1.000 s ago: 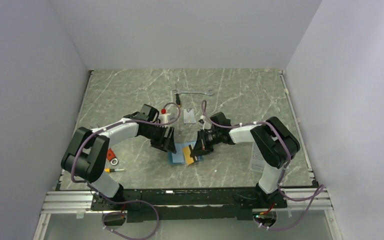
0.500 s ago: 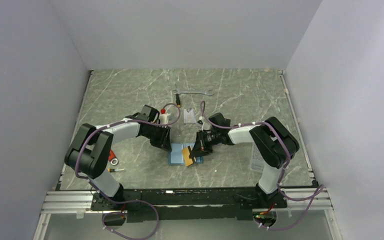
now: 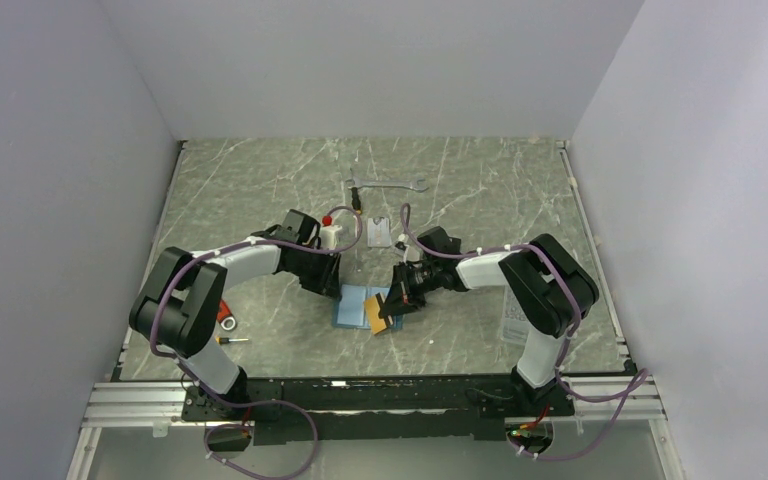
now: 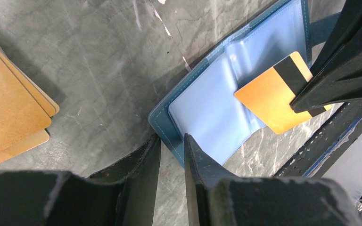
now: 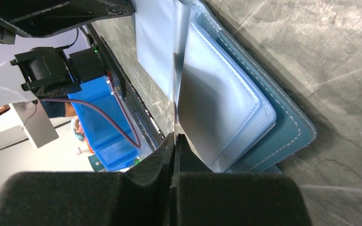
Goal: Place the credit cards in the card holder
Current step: Insert the credit card into the card holder.
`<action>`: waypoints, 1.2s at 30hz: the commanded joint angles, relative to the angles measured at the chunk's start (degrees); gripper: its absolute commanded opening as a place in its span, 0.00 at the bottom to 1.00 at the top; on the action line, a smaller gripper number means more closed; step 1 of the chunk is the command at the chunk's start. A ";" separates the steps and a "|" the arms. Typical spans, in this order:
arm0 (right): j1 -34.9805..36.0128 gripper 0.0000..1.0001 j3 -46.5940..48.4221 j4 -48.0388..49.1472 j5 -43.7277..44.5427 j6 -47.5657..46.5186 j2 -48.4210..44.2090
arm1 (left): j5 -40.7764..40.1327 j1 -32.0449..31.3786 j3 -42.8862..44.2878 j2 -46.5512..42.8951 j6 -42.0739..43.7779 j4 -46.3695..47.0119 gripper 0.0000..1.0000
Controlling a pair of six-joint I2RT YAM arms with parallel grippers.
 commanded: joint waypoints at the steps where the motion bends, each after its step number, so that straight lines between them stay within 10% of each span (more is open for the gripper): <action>1: -0.05 0.00 -0.06 0.02 0.93 -1.24 -2.15 | -1.86 -0.52 2.29 -0.07 1.26 0.46 0.31; 36: -0.53 0.00 -2.43 2.23 0.12 -1.80 -0.39 | -5.29 -4.27 4.52 0.76 2.64 -1.47 0.22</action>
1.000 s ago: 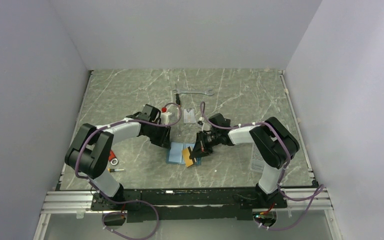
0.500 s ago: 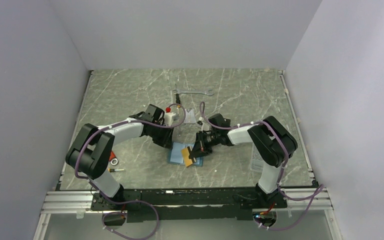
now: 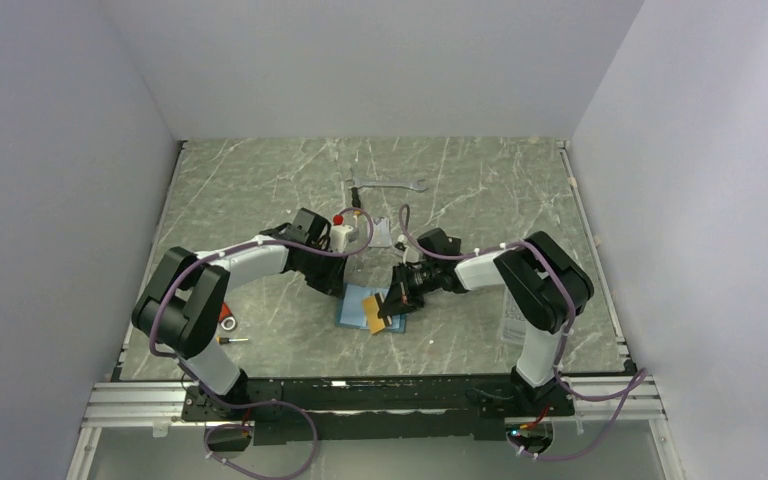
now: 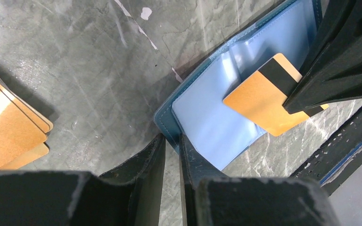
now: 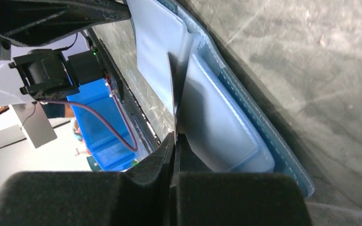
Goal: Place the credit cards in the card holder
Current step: Insert the credit card into the card holder.
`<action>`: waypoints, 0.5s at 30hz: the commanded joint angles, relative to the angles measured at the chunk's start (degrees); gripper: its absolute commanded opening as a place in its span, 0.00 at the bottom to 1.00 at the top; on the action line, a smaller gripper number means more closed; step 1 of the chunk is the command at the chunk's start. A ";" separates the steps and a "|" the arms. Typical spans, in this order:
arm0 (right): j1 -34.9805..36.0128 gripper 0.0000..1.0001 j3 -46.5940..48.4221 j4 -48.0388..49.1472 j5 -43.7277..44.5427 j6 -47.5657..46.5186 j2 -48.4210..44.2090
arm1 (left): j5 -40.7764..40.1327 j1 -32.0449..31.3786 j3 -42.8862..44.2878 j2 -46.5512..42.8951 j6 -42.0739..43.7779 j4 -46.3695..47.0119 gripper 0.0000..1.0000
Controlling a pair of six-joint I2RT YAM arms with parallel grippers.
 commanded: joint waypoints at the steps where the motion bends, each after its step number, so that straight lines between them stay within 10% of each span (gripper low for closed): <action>1: -0.49 0.00 -3.02 -1.40 0.24 -1.98 -3.40 | -0.69 -0.38 2.45 0.72 0.17 -0.60 0.22; 15: -0.54 0.00 -4.87 3.36 -1.28 0.75 -3.31 | -1.04 -0.48 2.47 0.51 0.04 -0.69 0.20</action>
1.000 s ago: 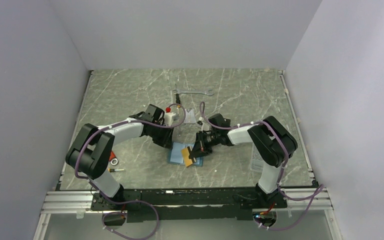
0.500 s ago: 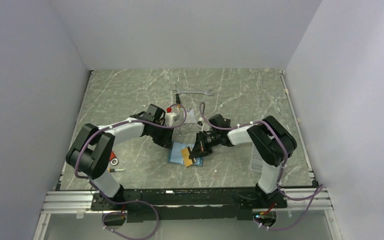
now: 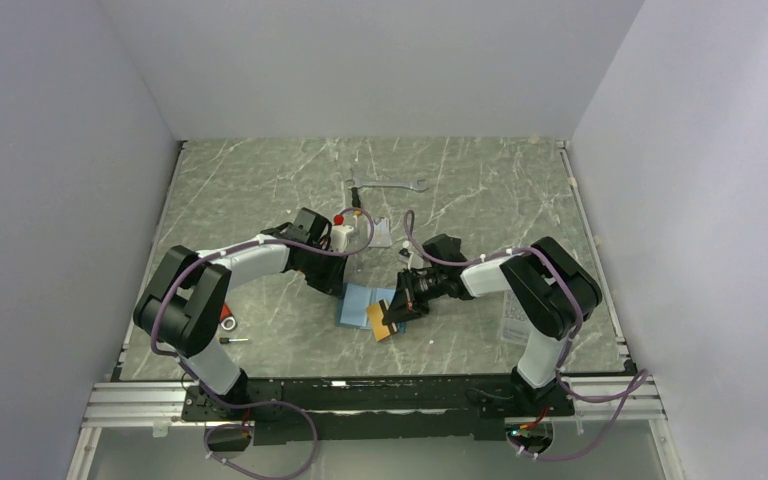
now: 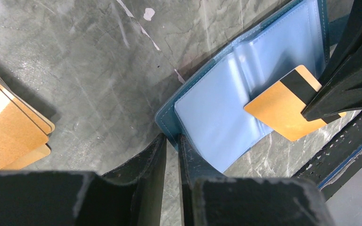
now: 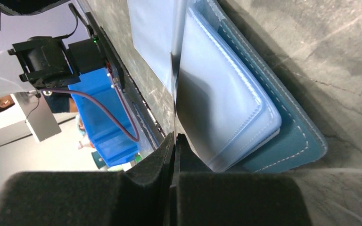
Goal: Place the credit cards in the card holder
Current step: Insert the credit card into the card holder.
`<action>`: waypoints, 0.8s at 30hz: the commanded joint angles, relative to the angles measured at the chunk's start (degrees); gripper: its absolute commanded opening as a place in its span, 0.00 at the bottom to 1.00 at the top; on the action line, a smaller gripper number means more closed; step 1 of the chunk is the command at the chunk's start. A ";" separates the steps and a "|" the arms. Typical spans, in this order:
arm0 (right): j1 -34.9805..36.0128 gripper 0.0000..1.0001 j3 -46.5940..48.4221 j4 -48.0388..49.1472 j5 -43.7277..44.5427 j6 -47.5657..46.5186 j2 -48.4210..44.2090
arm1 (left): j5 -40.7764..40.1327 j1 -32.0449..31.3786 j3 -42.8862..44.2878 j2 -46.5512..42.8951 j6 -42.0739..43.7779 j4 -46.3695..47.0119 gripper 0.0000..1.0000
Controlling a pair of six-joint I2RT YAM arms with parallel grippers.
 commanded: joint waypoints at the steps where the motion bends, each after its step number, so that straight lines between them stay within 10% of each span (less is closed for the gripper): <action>1: -0.31 0.00 0.00 2.71 -0.03 0.49 0.40 | -0.41 -0.31 1.69 -0.17 0.02 -0.01 0.20; 24: -1.22 0.00 0.95 3.52 0.66 1.50 2.63 | 0.18 -0.33 0.72 -1.34 0.17 0.47 0.18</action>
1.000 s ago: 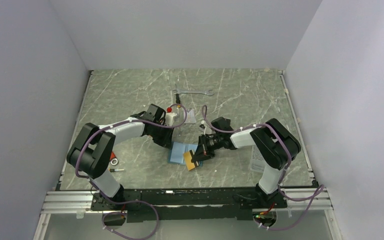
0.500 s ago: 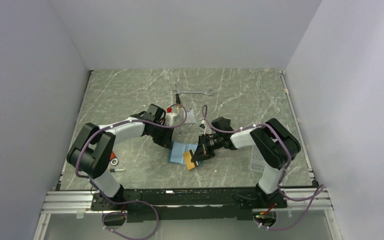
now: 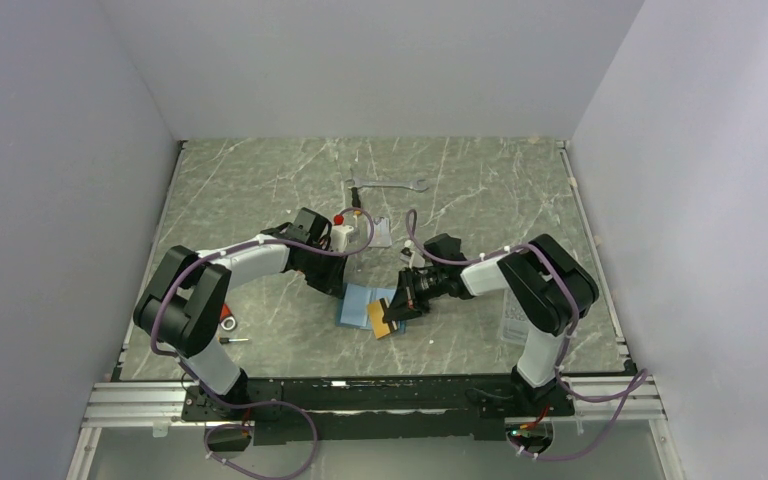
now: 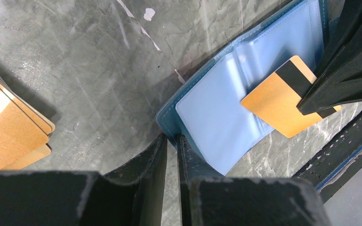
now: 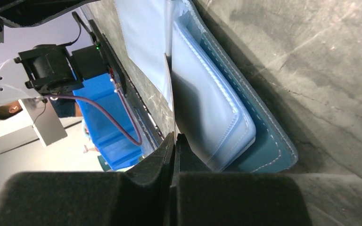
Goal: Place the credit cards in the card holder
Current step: Insert the credit card into the card holder.
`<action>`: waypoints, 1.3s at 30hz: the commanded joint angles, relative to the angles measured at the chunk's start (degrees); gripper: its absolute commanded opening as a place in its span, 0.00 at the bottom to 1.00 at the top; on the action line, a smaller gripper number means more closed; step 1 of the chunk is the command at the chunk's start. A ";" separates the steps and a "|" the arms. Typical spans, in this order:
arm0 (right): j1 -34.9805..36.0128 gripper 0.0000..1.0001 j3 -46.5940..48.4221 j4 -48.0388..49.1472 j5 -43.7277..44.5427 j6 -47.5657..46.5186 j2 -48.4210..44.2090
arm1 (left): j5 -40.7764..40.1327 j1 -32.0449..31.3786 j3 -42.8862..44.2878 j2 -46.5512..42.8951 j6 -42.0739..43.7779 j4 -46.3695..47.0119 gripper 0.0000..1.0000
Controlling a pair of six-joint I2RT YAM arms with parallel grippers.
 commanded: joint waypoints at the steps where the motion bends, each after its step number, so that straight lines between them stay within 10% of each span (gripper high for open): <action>1: -0.26 0.00 1.16 1.77 0.92 0.26 1.31 | 0.24 -0.33 0.68 -1.45 0.05 0.53 0.18; 39: 3.30 0.00 2.58 10.06 14.51 8.42 4.80 | 3.94 -1.01 -2.04 -2.90 -1.02 2.12 0.17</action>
